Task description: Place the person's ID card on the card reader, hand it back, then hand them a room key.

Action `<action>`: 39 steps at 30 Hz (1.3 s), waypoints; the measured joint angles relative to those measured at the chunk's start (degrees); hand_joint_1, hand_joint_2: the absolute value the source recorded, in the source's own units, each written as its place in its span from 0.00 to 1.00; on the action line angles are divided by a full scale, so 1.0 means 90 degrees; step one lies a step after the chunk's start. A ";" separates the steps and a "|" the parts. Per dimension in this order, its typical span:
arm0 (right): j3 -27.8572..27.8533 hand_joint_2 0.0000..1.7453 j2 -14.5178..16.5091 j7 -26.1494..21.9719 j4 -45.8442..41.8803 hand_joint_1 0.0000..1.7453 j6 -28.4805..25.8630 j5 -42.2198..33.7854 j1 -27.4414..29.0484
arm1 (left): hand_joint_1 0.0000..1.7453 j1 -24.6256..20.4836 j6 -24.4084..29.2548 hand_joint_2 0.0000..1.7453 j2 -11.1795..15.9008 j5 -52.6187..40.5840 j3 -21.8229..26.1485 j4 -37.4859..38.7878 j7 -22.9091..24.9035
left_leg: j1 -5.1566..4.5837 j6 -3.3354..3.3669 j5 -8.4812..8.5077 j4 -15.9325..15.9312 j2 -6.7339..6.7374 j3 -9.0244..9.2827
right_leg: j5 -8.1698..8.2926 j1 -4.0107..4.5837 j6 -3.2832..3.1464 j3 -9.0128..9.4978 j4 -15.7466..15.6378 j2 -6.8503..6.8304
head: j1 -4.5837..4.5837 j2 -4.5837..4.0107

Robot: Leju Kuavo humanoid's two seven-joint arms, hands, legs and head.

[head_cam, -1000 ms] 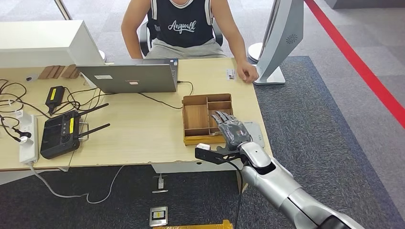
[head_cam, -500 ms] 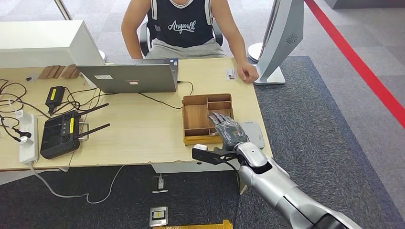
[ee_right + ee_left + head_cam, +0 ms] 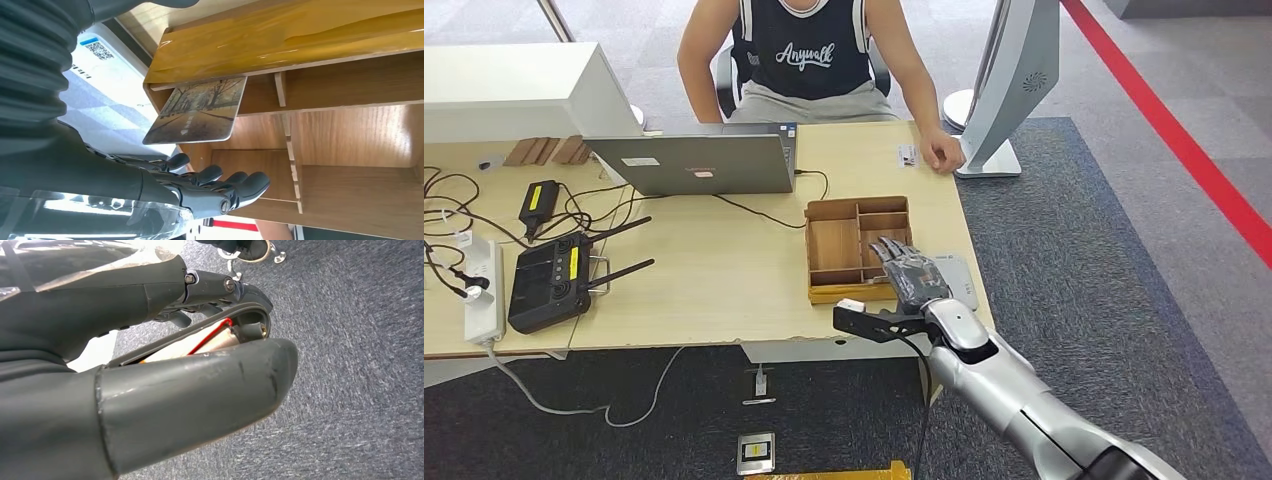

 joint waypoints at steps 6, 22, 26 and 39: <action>-0.0004 1.00 -0.0019 0.0004 0.0000 0.00 0.0000 -0.0002 0.0000 | 0.00 0.0001 -0.0004 0.00 0.0000 0.0000 0.0000 0.0000 0.0015 | 0.0000 0.0000 0.0000 0.0000 0.0000 0.0000 | 0.0000 0.0000 0.0000 0.0000 0.0000 0.0000 | 0.0000 0.0000; -0.0004 1.00 -0.0040 0.0004 0.0000 0.00 0.0000 -0.0002 0.0001 | 0.00 0.0001 -0.0005 0.00 0.0000 0.0000 0.0000 0.0000 0.0015 | 0.0000 0.0000 0.0000 0.0000 0.0000 0.0000 | 0.0000 0.0000 0.0000 0.0000 0.0000 0.0000 | 0.0000 0.0000; -0.0004 1.00 -0.0042 0.0005 0.0000 0.00 0.0000 -0.0002 0.0001 | 0.00 0.0001 -0.0007 0.00 0.0000 0.0000 0.0000 0.0000 0.0015 | 0.0000 0.0000 0.0000 0.0000 0.0000 0.0000 | 0.0000 0.0000 0.0000 0.0000 0.0000 0.0000 | 0.0000 0.0000; -0.0049 1.00 -0.0087 0.0062 -0.0005 1.00 0.0036 -0.0128 0.0025 | 0.00 0.0002 -0.0017 0.00 -0.0004 0.0000 0.0000 0.0000 0.0034 | 0.0000 0.0000 0.0000 0.0000 0.0000 0.0001 | 0.0000 0.0000 0.0000 0.0000 0.0000 0.0000 | 0.0000 0.0000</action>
